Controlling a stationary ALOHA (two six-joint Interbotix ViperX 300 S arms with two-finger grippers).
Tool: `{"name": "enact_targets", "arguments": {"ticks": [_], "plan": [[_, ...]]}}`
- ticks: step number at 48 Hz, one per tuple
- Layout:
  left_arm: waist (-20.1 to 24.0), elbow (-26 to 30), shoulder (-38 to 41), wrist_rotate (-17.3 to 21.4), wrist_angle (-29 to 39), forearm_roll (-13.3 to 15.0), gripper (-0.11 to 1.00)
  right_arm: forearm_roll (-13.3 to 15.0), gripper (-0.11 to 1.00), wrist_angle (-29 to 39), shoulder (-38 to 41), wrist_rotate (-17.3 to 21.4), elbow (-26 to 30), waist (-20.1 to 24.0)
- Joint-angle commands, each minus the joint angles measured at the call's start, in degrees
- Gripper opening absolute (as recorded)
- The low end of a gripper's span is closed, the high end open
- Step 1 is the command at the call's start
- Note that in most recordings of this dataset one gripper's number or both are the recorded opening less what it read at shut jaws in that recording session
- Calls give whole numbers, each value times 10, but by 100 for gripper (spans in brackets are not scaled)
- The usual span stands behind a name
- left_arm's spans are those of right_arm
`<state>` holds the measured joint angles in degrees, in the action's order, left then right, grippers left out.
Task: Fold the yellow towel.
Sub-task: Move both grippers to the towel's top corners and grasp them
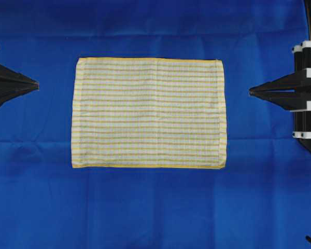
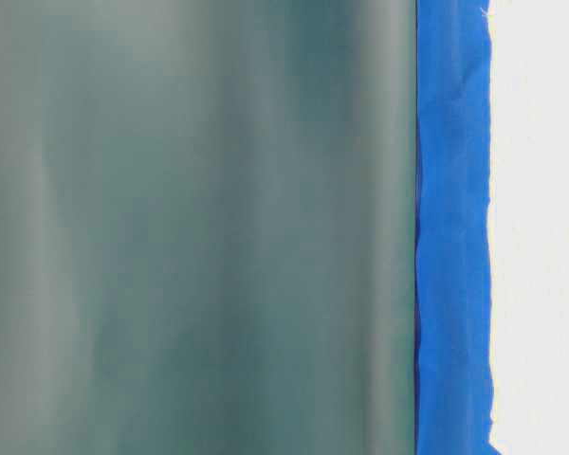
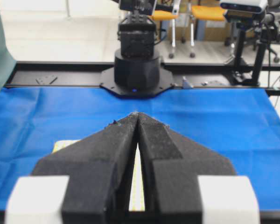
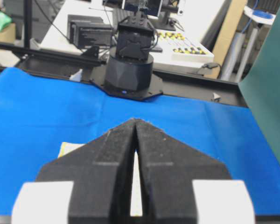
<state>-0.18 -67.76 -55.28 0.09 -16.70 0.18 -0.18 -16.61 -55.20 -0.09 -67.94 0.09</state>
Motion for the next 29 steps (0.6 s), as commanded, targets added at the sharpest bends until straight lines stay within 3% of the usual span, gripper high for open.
{"name": "enact_targets", "arguments": {"ticks": [1, 12, 29], "plan": [[3, 12, 9, 7, -3, 20, 0, -2, 0, -2, 8, 6, 18, 0], [26, 14, 38, 11, 4, 20, 0, -23, 0, 53, 26, 11, 36, -30], [125, 17, 156, 11, 5, 20, 1, -79, 1, 94, 102, 13, 29, -149]]}}
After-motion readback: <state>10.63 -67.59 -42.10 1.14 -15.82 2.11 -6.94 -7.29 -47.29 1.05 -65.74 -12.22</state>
